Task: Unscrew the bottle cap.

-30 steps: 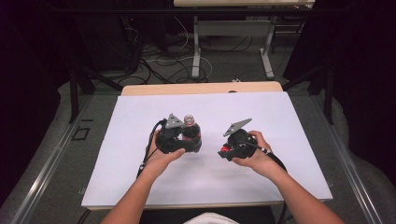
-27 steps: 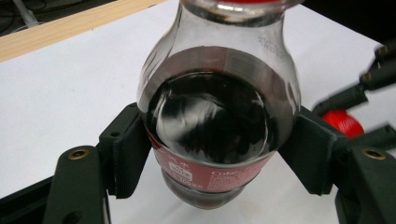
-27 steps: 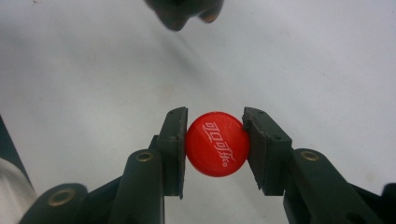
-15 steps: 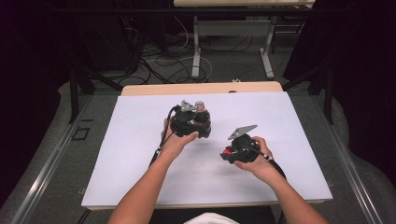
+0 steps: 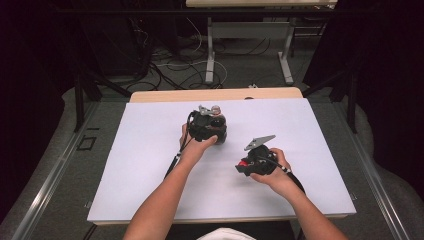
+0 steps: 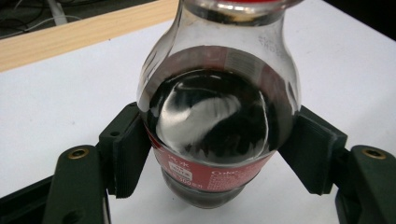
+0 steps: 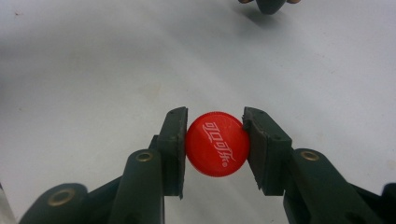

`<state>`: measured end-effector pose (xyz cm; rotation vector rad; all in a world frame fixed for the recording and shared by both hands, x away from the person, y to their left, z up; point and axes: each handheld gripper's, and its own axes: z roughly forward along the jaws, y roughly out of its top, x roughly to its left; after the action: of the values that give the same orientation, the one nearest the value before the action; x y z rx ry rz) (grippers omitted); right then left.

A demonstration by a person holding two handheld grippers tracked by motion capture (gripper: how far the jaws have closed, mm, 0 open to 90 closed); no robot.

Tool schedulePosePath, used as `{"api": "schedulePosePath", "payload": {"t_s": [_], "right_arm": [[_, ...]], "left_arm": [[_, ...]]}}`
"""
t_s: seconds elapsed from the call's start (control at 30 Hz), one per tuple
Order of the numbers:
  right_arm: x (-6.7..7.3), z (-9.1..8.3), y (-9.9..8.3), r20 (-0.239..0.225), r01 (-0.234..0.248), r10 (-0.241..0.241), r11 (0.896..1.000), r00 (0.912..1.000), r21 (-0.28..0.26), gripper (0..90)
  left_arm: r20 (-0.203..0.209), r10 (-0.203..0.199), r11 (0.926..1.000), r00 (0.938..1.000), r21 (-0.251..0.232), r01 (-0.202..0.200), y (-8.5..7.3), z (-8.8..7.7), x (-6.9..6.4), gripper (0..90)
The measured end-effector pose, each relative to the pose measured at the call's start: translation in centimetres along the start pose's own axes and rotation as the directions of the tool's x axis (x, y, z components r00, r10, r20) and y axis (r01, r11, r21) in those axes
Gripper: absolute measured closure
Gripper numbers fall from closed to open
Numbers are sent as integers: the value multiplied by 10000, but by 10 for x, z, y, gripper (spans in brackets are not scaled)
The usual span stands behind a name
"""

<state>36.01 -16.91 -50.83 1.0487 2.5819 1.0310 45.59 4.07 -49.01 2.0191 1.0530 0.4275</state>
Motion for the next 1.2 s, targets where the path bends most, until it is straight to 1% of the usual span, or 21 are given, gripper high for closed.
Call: {"api": "schedulePosePath", "payload": {"t_s": [0.03, 0.07, 0.13, 0.17, 0.23, 0.27, 0.33, 0.37, 0.4, 0.43, 0.53, 0.6, 0.63, 0.7, 0.73, 0.8, 0.87, 1.03, 1.07, 1.1, 1.2], "right_arm": [[0, 1, 0, 25, -13, 13, 10000, 10000, 13, 609], [-1, 1, 0, 2, 62, -62, 9999, 10000, 122, 608], [0, 2, 0, 1, -50, 50, 9998, 10000, 181, 609], [-1, 2, 0, -3, 23, -23, 9998, 10000, 200, 609], [0, 4, 0, 57, -35, 35, 10000, 10000, 51, 609], [0, 3, 0, 8, -32, 32, 9998, 10000, 219, 608], [0, 5, -1, 11, -35, 35, 10000, 10000, 88, 609], [-1, 5, -1, 31, 93, -93, 9999, 10000, 138, 609], [0, 5, -1, 22, -30, 29, 9999, 10000, 105, 609], [-1, 4, -1, -67, 4, -3, 9996, 10000, 265, 608], [-1, 5, -1, -19, -176, 176, 9998, 9998, 121, 609], [0, 5, -1, 0, -170, 170, 9998, 9999, 113, 609], [-1, 4, 0, -42, 6, -5, 9998, 10000, 218, 609], [-2, 5, -1, -66, 113, -112, 9997, 9999, 202, 608], [-2, 5, -1, -74, 112, -111, 9997, 9999, 204, 608], [0, 5, -1, -3, -167, 167, 9998, 9999, 98, 609], [0, 5, -1, -23, -177, 177, 9998, 9998, 128, 608], [-2, 6, -1, -21, -89, 89, 9999, 10000, 105, 608], [-2, 5, -1, -63, -55, 57, 9997, 10000, 237, 609], [-2, 6, -1, -24, -76, 76, 9999, 10000, 99, 608], [-2, 6, -1, -23, -91, 92, 9999, 10000, 122, 608]], "left_arm": [[-71, 44, 10000, 10000, 8, -44, -1, 1, 0, 301], [-58, -111, 9999, 9999, -120, 110, -1, 4, -1, 301], [-36, 66, 10000, 10000, -23, -66, -3, 5, 0, 300], [12, 13, 10000, 10000, -52, -13, -4, 7, -1, 300], [-47, 7, 10000, 10000, 14, -7, -5, 10, -3, 300], [-44, 63, 10000, 10000, -35, -64, -6, 11, -4, 300], [-64, 230, 9996, 9997, 164, -229, -8, 13, -6, 299], [-92, 270, 9995, 9996, 160, -269, -10, 15, -7, 299], [-139, 438, 9990, 9989, 94, -437, -11, 15, -8, 297], [-152, 308, 9995, 9994, -21, -308, -12, 15, -10, 297], [-149, 445, 9990, 9989, -12, -445, -14, 14, -8, 294], [-136, 301, 9995, 9995, -55, -302, -15, 14, -9, 293], [-149, 349, 9994, 9993, -56, -350, -15, 14, -9, 292], [-178, 266, 9996, 9995, -65, -267, -15, 15, -10, 291], [-169, 365, 9993, 9992, 17, -365, -15, 14, -9, 290], [-142, 376, 9993, 9992, 55, -375, -15, 14, -9, 289], [-98, 263, 9996, 9996, -81, -264, -15, 14, -9, 288], [-71, 259, 9996, 9996, -90, -259, -15, 14, -9, 287], [-107, 286, 9996, 9995, -62, -287, -15, 14, -9, 286], [-102, 281, 9996, 9996, -66, -281, -15, 14, -9, 286], [3, 70, 9999, 10000, -123, -70, -15, 13, -8, 278]]}}
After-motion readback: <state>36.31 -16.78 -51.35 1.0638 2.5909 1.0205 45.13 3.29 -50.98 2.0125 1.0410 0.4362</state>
